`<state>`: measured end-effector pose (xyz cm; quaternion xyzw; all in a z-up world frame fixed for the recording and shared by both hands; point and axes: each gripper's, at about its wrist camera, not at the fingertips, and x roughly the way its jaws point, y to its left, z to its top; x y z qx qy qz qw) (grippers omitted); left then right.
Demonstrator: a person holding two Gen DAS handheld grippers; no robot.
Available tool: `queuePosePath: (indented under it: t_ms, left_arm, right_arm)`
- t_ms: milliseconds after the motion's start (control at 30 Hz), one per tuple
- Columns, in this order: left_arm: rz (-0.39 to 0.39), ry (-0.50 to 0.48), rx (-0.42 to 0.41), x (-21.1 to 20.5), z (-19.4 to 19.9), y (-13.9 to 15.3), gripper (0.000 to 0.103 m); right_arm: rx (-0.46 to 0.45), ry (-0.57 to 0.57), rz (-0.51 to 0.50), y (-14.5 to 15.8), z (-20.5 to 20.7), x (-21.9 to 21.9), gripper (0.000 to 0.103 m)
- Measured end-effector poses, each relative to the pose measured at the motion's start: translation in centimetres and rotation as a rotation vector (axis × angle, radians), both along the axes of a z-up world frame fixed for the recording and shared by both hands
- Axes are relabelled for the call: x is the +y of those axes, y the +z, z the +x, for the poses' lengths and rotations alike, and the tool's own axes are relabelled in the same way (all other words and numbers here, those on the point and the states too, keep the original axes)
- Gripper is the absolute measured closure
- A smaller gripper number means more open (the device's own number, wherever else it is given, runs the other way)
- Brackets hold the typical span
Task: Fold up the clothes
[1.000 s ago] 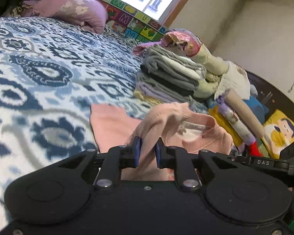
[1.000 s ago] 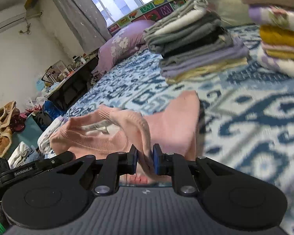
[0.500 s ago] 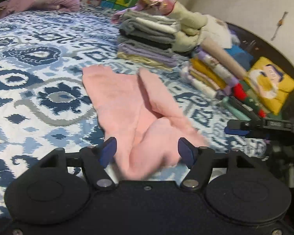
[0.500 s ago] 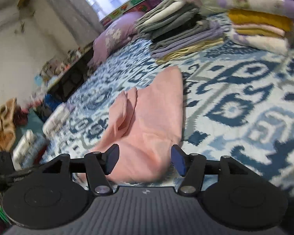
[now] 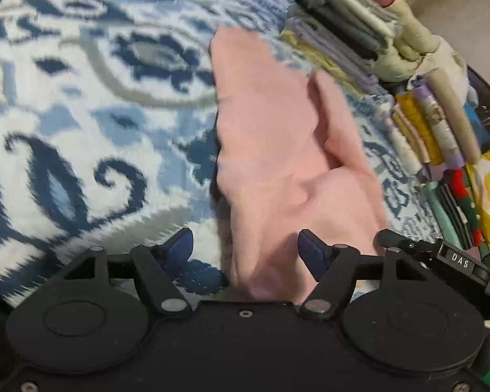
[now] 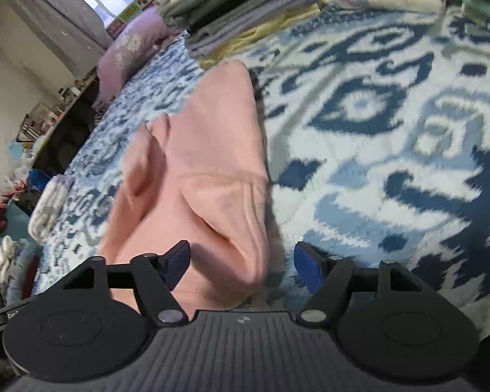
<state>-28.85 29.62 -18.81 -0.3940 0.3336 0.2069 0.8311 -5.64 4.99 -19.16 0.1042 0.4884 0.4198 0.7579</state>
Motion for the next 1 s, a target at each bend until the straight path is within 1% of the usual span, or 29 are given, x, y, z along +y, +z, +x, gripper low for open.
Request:
queuePosePath:
  t_ms: [33,67,100,133,167,200,267,300,333,400,433,467,533,567,600,667,733,800,833,867,933,1000]
  left_arm:
    - [0.001,0.007,-0.007,-0.1,0.1,-0.2,0.046]
    - [-0.008,0.006,-0.021,0.0,0.2,-0.2,0.085]
    - [-0.009,0.005,-0.034,0.0,0.2,0.0,0.092]
    - [0.008,0.002,-0.043,-0.1,-0.1,0.6,0.094]
    - [0.025,-0.002,-0.053,-0.2,-0.4,1.3,0.095]
    - [0.042,-0.005,-0.062,-0.3,-0.6,1.9,0.096]
    - [0.07,-0.011,-0.078,-0.4,-1.1,2.9,0.096]
    - [0.064,-0.012,-0.077,-0.2,-1.2,2.8,0.095]
    - [0.058,-0.012,-0.076,-0.1,-1.2,2.6,0.092]
    - [0.046,-0.013,-0.074,0.3,-1.2,2.3,0.062]
    - [0.04,-0.013,-0.073,0.4,-1.3,2.2,0.059]
    - [0.034,-0.014,-0.072,0.6,-1.3,2.0,0.059]
    - [0.021,-0.015,-0.07,0.9,-1.4,1.7,0.054]
    - [0.015,-0.015,-0.069,1.1,-1.4,1.6,0.051]
    - [0.014,-0.013,-0.069,1.3,-1.3,1.4,0.051]
    - [0.034,0.004,-0.076,1.8,-0.8,1.4,0.051]
    - [0.055,0.021,-0.083,2.3,-0.3,1.3,0.051]
    - [0.075,0.038,-0.09,2.9,0.2,1.3,0.051]
    - [0.086,0.047,-0.094,3.1,0.4,1.3,0.051]
    - [0.096,0.056,-0.098,3.4,0.7,1.3,0.051]
    - [0.117,0.073,-0.105,3.9,1.2,1.2,0.051]
    - [0.137,0.09,-0.112,4.4,1.7,1.2,0.051]
  right_arm:
    - [-0.004,-0.005,0.008,-0.4,-0.1,0.1,0.046]
    - [0.005,0.003,0.025,-0.7,-0.1,0.2,0.072]
    - [0.034,0.015,0.036,-0.8,0.0,0.2,0.085]
    - [0.062,0.028,0.049,-0.8,0.0,0.2,0.091]
    - [0.067,0.035,0.065,-0.2,-0.3,-0.2,0.091]
    - [0.05,0.057,0.065,0.7,-0.8,-0.7,0.091]
    - [0.02,0.066,0.012,1.4,-1.5,-1.7,0.091]
    - [0.028,0.08,-0.03,0.9,-1.7,-1.9,0.091]
    - [0.051,0.102,-0.076,0.2,-1.7,-1.9,0.089]
    - [0.076,0.088,-0.058,-0.5,-1.7,-2.6,0.089]
    - [0.064,0.081,-0.033,-0.1,-1.6,-2.7,0.081]
    - [0.052,0.073,-0.007,0.4,-1.6,-2.9,0.063]
    - [0.028,0.059,0.044,1.2,-1.4,-3.2,0.042]
    - [0.016,0.051,0.069,1.7,-1.3,-3.4,0.041]
    - [-0.003,0.045,0.088,2.0,-1.1,-3.3,0.041]
    - [-0.037,0.037,0.104,2.2,-0.5,-2.8,0.041]
    - [-0.069,0.035,0.101,1.9,0.7,-1.8,0.041]
    - [-0.088,0.03,0.123,1.4,1.8,-0.8,0.041]
    - [-0.094,0.029,0.124,1.1,2.3,-0.5,0.038]
    - [-0.1,0.027,0.126,0.8,2.7,-0.3,0.033]
    - [-0.111,0.025,0.13,0.2,3.7,0.2,0.028]
    - [-0.123,0.032,0.134,-0.3,4.2,0.7,0.028]
